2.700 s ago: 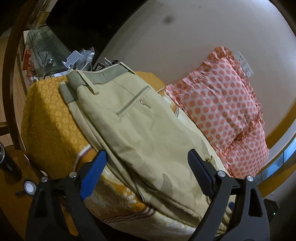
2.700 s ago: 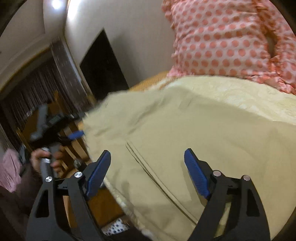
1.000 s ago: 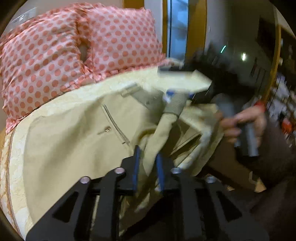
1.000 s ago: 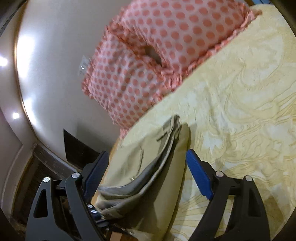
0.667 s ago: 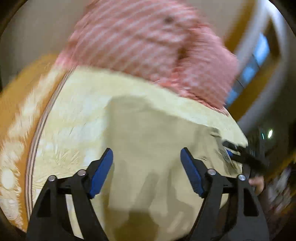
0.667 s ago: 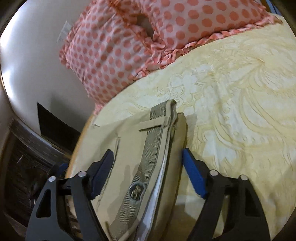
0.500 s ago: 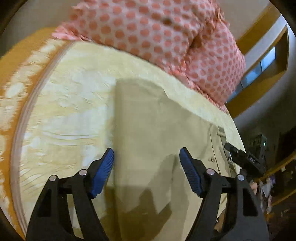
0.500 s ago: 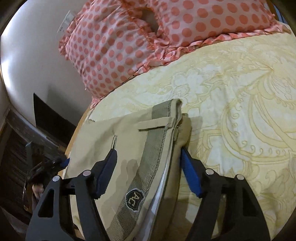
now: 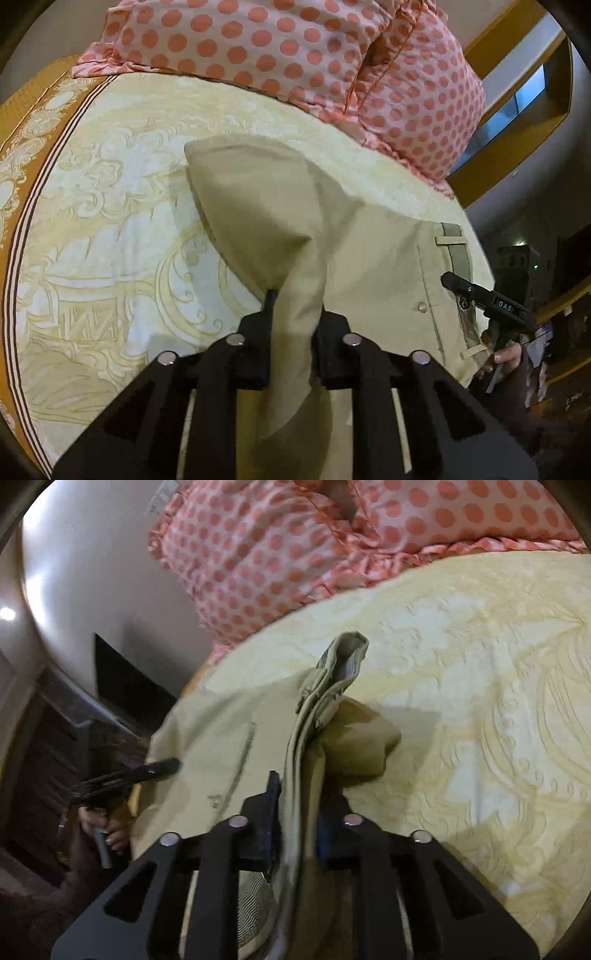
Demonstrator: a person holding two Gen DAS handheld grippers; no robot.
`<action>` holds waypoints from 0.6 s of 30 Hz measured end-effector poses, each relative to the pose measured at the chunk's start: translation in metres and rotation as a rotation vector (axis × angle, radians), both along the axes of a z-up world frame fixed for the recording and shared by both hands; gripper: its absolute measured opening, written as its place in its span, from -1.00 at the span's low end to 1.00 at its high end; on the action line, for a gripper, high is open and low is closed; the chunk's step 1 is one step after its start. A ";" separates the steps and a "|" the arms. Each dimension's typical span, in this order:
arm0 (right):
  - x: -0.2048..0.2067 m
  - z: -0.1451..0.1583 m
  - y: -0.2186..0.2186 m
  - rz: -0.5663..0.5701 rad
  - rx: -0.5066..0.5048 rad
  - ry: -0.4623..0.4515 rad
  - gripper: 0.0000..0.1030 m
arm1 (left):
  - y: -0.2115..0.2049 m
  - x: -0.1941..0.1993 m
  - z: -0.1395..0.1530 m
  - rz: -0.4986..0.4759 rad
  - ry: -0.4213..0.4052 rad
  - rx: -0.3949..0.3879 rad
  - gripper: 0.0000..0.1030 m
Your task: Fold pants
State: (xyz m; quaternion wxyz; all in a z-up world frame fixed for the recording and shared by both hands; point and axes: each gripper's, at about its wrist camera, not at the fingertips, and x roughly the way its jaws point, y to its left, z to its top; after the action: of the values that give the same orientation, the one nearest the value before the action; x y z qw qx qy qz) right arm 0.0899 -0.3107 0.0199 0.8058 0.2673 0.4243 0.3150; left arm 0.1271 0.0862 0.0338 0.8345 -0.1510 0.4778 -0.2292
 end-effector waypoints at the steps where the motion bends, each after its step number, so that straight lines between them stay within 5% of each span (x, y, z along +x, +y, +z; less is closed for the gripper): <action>1: 0.006 0.004 -0.003 -0.002 0.025 -0.007 -0.74 | -0.003 0.004 0.004 -0.007 -0.013 0.010 -0.73; 8: 0.068 0.039 -0.018 -0.151 -0.017 -0.116 -0.78 | -0.037 0.061 0.043 0.043 -0.194 0.110 -0.78; 11: 0.102 0.031 -0.022 -0.249 -0.199 -0.091 -0.67 | -0.047 0.101 0.038 0.142 -0.203 0.262 -0.64; 13: 0.105 0.021 -0.032 -0.328 -0.321 0.006 -0.36 | -0.043 0.109 0.036 0.211 -0.179 0.366 -0.63; 18: 0.056 0.036 -0.028 -0.222 -0.141 -0.107 -0.22 | -0.041 0.060 0.055 0.110 -0.276 0.165 -0.18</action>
State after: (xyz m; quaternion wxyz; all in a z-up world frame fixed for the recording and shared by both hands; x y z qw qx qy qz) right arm 0.1461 -0.3392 0.0563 0.8740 0.2380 0.3696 0.2069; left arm 0.1869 0.0453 0.0888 0.9130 -0.0751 0.3670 -0.1616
